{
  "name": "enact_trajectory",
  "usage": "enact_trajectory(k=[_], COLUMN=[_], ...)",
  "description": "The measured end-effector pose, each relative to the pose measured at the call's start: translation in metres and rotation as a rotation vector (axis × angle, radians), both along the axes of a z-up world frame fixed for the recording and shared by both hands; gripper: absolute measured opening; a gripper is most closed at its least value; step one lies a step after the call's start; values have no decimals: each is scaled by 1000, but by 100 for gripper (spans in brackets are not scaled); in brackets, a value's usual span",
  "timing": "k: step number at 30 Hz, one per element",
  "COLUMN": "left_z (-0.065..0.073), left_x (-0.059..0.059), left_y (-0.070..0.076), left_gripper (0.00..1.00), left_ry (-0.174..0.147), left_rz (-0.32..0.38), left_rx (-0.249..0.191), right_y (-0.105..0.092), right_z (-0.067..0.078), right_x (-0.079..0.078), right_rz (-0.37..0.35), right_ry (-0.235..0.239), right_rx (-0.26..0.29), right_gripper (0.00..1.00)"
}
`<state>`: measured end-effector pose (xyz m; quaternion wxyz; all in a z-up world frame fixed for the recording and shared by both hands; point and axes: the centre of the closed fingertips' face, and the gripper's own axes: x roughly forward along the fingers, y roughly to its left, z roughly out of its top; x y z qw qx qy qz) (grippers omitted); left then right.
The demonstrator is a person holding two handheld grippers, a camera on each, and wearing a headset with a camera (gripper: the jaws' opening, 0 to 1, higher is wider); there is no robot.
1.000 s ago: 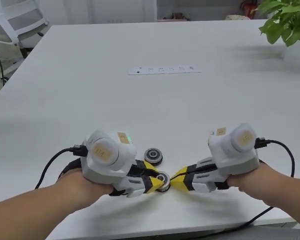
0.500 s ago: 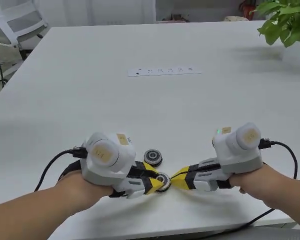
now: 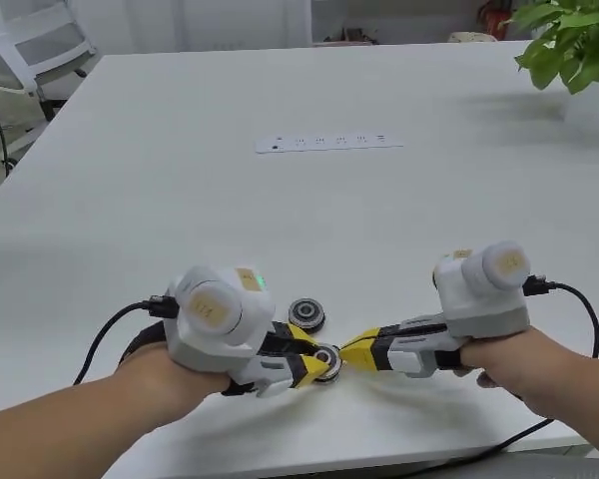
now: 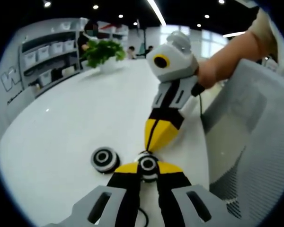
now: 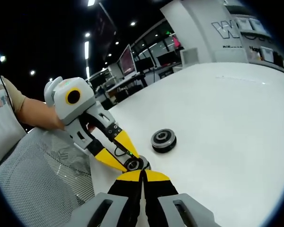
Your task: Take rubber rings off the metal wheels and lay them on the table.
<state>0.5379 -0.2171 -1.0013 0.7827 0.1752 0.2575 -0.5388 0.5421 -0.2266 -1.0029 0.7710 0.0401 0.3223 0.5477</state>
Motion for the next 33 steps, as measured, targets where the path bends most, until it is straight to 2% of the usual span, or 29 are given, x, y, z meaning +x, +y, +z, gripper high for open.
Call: enact_trajectory(k=[11, 18, 20, 26, 33], left_z=[0, 0, 0, -1, 0], left_x=[0, 1, 1, 1, 1], left_y=[1, 1, 1, 1, 1], left_gripper=[12, 12, 12, 12, 12], left_ry=[-9, -13, -13, -13, -12], left_rz=[3, 3, 3, 1, 0], left_rx=[11, 14, 14, 16, 16], right_y=[3, 5, 8, 10, 11], right_z=[2, 4, 4, 4, 4], right_x=[-2, -3, -5, -7, -7], right_rz=[2, 18, 36, 60, 68], right_ry=[4, -11, -32, -56, -56], right_rx=[2, 1, -16, -24, -18], right_gripper=[0, 0, 0, 0, 0])
